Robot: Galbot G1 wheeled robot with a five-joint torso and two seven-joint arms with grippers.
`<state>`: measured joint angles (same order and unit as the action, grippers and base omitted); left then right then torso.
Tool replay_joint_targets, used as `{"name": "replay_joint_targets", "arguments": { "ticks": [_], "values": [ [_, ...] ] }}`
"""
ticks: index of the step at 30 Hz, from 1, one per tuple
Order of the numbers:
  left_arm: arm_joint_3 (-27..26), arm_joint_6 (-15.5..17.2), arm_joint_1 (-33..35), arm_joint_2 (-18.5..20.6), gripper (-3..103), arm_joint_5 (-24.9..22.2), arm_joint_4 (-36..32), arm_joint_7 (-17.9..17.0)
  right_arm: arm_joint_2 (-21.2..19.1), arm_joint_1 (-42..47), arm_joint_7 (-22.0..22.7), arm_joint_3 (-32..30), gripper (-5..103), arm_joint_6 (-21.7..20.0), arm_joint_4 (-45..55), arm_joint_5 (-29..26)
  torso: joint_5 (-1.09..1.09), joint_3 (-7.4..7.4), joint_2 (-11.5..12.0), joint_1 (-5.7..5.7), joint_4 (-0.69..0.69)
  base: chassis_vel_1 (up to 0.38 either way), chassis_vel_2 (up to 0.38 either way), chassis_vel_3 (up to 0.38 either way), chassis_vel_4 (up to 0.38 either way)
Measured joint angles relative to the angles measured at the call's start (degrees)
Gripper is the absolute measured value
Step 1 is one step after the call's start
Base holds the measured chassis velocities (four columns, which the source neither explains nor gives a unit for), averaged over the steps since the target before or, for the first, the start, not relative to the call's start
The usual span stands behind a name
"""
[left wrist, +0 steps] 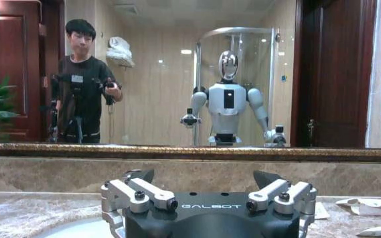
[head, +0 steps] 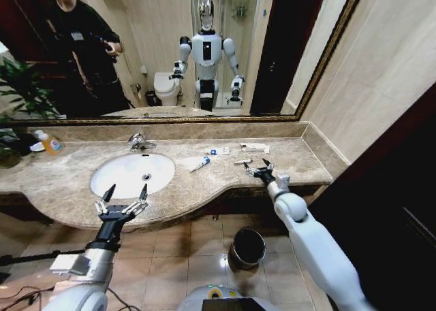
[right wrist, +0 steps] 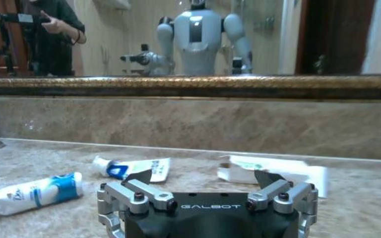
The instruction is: Pick up the trash from the sink and place it in the trash bin.
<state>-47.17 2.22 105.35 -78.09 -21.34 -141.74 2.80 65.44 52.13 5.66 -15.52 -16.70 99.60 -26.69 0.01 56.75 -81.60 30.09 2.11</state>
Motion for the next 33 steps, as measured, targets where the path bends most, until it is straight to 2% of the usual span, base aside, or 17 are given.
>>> {"name": "replay_joint_targets", "arguments": {
  "ticks": [2,3,5,7,8,9,11,15,18,25,26,28,30,33],
  "values": [
    [0.0,0.0,0.0,0.0,100,0.0,0.0,0.0,0.1,-3.43,-3.26,0.98,100,-0.97,-2.38,-0.08,-0.01,0.0,0.0,0.0,0.0,0.0,0.0,0.0,0.0],
    [0.0,0.0,0.0,0.0,100,0.0,0.0,0.0,0.1,-3.43,-3.26,0.98,100,-0.97,-2.38,-0.08,-0.01,0.0,0.0,0.0,0.0,0.0,0.0,0.0,0.0],
    [0.0,0.0,0.0,0.0,100,0.0,0.0,0.0,-1.32,-8.3,-11.42,1.9,100,-2.33,-5.93,-0.21,0.0,0.0,0.0,0.0,0.01,0.0,0.0,0.0,0.0],
    [0.0,0.0,0.0,0.0,100,0.0,0.0,0.0,-3.24,-11.82,-16.63,2.75,100,-5.77,-7.84,-1.51,-0.01,0.0,0.0,0.0,0.01,0.0,0.0,0.0,0.0],
    [0.0,0.0,0.0,0.0,100,0.0,0.0,0.0,-3.24,-11.82,-16.63,2.75,100,-5.77,-7.84,-1.51,-0.01,0.0,0.0,0.0,0.01,0.0,0.0,0.0,0.0],
    [0.0,0.0,0.0,0.0,100,0.0,0.0,0.0,-4.59,-14.22,-20.32,3.3,100,-8.92,-9.44,-2.36,-0.02,0.0,0.0,0.0,0.01,0.0,0.0,0.0,0.0],
    [0.0,0.0,0.0,0.0,100,0.0,0.0,0.0,-6.46,-17.81,-25.29,4.81,100,-11.68,-13.01,-2.68,-0.01,0.0,0.0,0.0,0.0,0.0,0.0,0.0,0.0],
    [0.0,0.0,0.0,0.0,100,0.0,0.0,0.0,-7.63,-20.84,-28.81,6.44,100,-12.98,-16.6,-2.24,0.0,0.0,0.0,-0.01,0.0,0.0,0.0,0.0,0.0],
    [0.0,0.0,0.0,0.0,100,0.0,0.0,0.0,-9.19,-25.28,-33.78,10.06,100,-13.54,-21.51,-0.38,0.0,0.0,0.0,0.0,0.0,0.0,0.0,0.0,0.0],
    [0.0,0.0,0.0,0.0,100,0.0,0.0,0.0,-10.7,-29.27,-39.64,14.8,100,-11.75,-25.73,2.74,0.0,-0.01,0.0,0.0,0.0,0.0,0.0,0.0,0.0],
    [0.0,0.0,0.0,0.0,100,0.0,0.0,0.0,-10.81,-29.62,-40.59,15.28,102,-11.26,-26.37,3.14,0.0,-0.01,0.0,0.0,0.0,0.0,0.0,0.0,0.0],
    [0.0,0.0,0.0,0.0,100,0.0,0.0,0.0,-10.85,-29.99,-41.27,15.71,99,-10.94,-26.96,3.31,0.0,-0.01,0.0,0.0,0.0,0.0,0.0,0.0,0.0],
    [0.0,0.0,0.0,0.0,100,0.0,0.0,0.0,-10.81,-30.77,-42.25,16.62,89,-10.15,-28.38,3.48,-0.01,-0.01,0.0,-0.01,0.0,0.0,0.0,0.0,0.0],
    [0.0,0.0,0.0,0.0,100,0.0,0.0,0.0,-10.62,-31.45,-43.02,17.36,83,-9.57,-29.9,3.36,-0.01,-0.01,0.0,0.0,0.0,0.0,0.0,0.0,0.0]
  ]
}}
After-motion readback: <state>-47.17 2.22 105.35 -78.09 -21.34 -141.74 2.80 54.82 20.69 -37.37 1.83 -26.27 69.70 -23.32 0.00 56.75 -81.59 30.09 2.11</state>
